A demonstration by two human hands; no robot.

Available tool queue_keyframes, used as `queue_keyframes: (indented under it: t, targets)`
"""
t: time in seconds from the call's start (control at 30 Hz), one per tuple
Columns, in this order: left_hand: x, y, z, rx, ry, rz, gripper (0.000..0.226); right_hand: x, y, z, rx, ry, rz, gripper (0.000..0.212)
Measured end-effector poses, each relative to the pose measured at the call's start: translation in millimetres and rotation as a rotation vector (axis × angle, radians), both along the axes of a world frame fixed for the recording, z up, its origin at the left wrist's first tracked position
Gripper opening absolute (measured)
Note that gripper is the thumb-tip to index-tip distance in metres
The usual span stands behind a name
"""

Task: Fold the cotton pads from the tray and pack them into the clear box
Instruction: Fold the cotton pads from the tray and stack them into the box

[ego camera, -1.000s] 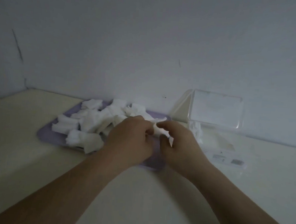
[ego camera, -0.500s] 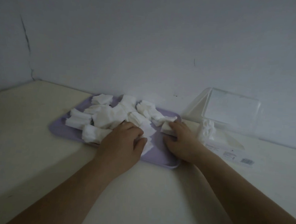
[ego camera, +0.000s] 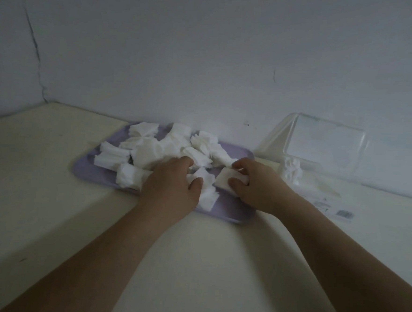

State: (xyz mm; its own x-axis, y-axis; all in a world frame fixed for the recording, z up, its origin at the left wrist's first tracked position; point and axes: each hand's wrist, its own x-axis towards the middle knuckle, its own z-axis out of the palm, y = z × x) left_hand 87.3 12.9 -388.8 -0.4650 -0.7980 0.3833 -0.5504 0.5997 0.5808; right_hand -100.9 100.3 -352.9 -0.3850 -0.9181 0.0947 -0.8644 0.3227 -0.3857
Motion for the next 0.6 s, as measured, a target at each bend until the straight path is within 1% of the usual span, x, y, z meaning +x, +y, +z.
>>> queue_keyframes:
  t: [0.1, 0.2, 0.3, 0.4, 0.47, 0.53, 0.6]
  targets:
    - [2, 3, 2, -0.001, -0.010, -0.033, 0.046, 4, 0, 4, -0.011, -0.028, 0.018, 0.050]
    - [4, 3, 4, 0.060, 0.007, -0.064, 0.051, 2, 3, 6, -0.079, -0.142, 0.023, 0.054]
    - [4, 1, 4, 0.127, 0.112, -0.106, 0.055, 1, 8, 4, -0.220, -0.267, 0.008, 0.056]
    - [2, -4, 3, 0.081, 0.243, -0.139, 0.057, 2, 14, -11, -0.333, -0.352, -0.019, 0.065]
    - [2, -3, 7, 0.083, 0.335, -0.124, 0.057, 3, 18, -22, -0.392, -0.418, -0.039, 0.064]
    - [1, 0, 11, 0.176, 0.468, -0.115, 0.047, 3, 21, -29, -0.420, -0.425, -0.031, 0.056]
    - [2, 5, 16, 0.305, 0.571, -0.119, 0.028, 3, 22, -34, -0.455, -0.448, -0.010, 0.047]
